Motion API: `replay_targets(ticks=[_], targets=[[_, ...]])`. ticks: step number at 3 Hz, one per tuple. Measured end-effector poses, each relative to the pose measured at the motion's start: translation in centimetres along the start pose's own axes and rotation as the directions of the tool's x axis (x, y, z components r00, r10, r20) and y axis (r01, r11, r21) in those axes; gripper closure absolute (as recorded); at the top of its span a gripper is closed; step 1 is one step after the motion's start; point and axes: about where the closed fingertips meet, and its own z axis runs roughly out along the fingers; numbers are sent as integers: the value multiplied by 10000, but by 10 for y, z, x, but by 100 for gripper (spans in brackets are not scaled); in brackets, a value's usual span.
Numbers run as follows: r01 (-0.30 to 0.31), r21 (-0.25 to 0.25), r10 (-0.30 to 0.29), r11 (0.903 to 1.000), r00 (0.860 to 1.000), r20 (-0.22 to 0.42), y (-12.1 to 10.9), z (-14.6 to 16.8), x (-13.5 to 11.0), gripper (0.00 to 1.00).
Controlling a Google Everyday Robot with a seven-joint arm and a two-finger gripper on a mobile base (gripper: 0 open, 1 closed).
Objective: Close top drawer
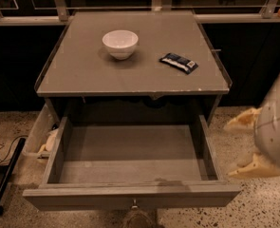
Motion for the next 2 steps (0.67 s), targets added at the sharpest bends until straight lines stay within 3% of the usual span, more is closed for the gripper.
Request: replay_targets(ticks=[1,2], targets=[[-371,-454,388,9983,9985,381,27,51,31,66],[-361,-515,380,9980,9986,366,30,56,32,89]])
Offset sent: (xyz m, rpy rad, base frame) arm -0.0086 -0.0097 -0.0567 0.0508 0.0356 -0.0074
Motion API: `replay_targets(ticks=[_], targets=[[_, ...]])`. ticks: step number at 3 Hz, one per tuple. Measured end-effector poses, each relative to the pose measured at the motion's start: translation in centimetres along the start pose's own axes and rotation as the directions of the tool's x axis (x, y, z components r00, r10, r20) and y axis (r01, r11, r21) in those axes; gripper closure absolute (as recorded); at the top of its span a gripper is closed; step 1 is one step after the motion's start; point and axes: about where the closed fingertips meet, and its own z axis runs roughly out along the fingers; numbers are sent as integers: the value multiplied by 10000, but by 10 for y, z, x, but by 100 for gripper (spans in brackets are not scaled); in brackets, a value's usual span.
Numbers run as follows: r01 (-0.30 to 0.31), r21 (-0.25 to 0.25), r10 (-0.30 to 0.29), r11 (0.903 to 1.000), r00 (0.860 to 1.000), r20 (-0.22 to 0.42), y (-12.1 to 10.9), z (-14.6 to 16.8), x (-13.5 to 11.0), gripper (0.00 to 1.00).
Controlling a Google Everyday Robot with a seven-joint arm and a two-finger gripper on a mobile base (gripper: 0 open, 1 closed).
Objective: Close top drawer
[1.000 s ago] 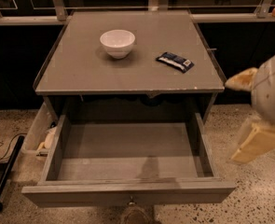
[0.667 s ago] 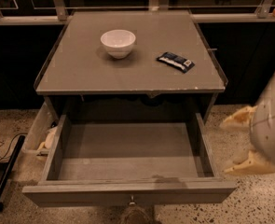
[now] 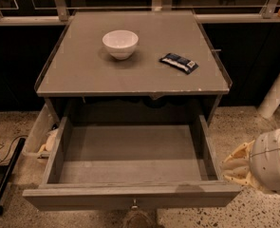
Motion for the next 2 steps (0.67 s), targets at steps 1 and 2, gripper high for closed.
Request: replay_targets(ticks=[1,2], targets=[[-2,-3,2,10000,10000,0,0,0,0,100],[-468,-579,471,9972,9989,42,25,38,13,100]])
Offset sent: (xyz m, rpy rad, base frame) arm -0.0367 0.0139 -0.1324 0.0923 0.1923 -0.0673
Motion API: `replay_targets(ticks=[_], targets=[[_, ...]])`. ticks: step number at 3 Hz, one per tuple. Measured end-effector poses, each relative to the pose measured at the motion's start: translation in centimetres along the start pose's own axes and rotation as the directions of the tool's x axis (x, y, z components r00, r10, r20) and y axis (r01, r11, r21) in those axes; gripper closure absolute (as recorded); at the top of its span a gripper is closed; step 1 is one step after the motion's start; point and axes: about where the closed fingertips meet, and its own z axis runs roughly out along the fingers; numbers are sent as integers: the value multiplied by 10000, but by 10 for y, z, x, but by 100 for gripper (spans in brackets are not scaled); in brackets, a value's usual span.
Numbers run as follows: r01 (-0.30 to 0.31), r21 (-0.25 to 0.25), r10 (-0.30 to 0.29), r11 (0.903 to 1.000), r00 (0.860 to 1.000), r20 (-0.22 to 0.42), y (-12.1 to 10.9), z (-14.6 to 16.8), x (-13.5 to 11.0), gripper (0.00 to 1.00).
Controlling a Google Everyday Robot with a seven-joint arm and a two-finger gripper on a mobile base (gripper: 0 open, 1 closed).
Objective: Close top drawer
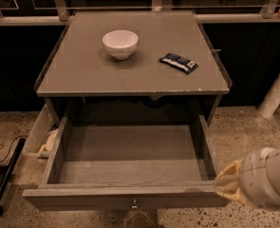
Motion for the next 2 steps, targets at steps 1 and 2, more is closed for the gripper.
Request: replay_targets(ticks=[1,2], targets=[[-465,-514,474,9976,9987,178,26,50,16,100],[-617,-809,639,9948,9976,252,46,89,26,100]])
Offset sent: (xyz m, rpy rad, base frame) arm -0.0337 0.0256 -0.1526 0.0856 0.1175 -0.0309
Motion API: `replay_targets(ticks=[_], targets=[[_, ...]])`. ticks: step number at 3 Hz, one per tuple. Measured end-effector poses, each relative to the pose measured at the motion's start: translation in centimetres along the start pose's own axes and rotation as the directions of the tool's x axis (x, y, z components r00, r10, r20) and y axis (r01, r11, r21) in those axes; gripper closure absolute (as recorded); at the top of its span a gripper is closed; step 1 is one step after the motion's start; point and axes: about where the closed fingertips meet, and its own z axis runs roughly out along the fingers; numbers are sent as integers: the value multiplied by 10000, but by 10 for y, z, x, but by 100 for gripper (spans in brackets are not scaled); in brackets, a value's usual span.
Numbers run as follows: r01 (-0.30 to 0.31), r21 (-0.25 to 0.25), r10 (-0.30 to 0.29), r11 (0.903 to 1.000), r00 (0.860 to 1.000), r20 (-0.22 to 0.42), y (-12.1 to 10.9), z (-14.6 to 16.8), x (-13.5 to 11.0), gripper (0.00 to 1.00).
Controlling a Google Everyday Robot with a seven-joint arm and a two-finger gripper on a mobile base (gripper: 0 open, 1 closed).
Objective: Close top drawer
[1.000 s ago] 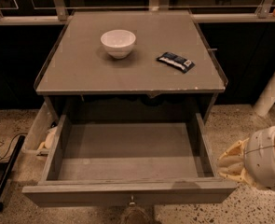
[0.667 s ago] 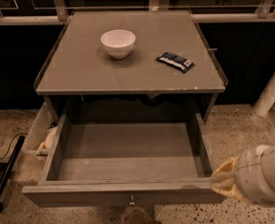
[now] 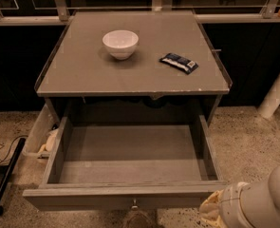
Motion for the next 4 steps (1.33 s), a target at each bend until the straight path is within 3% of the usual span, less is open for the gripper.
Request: replay_targets(ticks=[2,3,4], targets=[[341,-225,-332,9992,9986,407,-7,55,-10,100],[347,-217,-338,9992,9985,437,-8,58,-11,84],[347,-217,-338,9992,9985,437,-8,58,-11,61]])
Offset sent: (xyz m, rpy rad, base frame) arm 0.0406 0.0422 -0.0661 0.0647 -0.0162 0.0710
